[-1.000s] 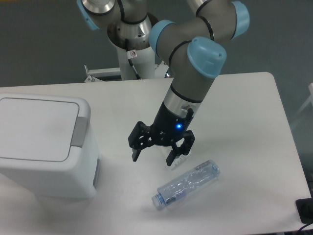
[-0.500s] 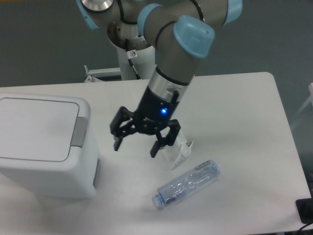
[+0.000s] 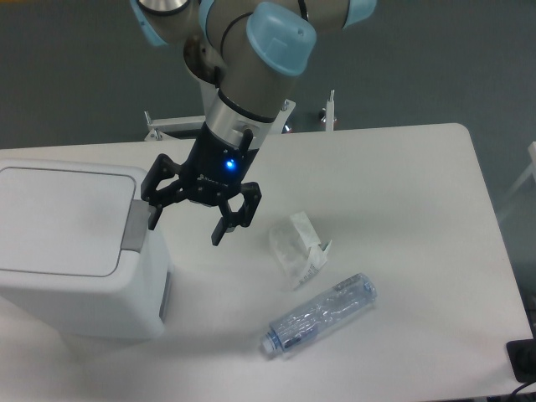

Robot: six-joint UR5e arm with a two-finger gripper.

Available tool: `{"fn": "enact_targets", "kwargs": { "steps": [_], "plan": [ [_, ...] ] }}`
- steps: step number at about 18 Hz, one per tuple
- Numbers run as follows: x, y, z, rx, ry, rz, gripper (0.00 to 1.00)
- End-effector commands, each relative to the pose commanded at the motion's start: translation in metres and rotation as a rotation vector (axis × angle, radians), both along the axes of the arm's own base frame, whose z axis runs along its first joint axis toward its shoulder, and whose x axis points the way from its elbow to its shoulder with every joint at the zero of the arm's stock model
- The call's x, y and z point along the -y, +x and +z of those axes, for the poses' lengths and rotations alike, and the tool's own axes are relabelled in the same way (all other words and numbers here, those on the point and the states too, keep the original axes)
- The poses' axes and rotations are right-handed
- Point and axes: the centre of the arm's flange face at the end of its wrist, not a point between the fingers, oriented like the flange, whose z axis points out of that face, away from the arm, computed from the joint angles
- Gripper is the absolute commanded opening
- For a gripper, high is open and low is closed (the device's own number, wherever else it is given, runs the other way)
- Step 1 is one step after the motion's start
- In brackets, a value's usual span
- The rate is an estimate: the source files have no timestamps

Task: Open the trash can
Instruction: 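Push the gripper against the bin lid edge to swing it open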

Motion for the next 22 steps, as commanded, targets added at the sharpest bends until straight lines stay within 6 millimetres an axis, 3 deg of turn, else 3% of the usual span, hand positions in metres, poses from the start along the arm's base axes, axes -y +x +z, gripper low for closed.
{"fn": "enact_targets", "kwargs": {
  "steps": [3, 7, 22],
  "plan": [
    [-0.006, 0.011, -0.002, 0.0, -0.006, -0.02, 1.0],
    [-0.012, 0.01, -0.013, 0.002, -0.012, -0.024, 1.0],
    [-0.015, 0.006, -0.019, 0.003, -0.02, -0.024, 1.0]
  ]
}}
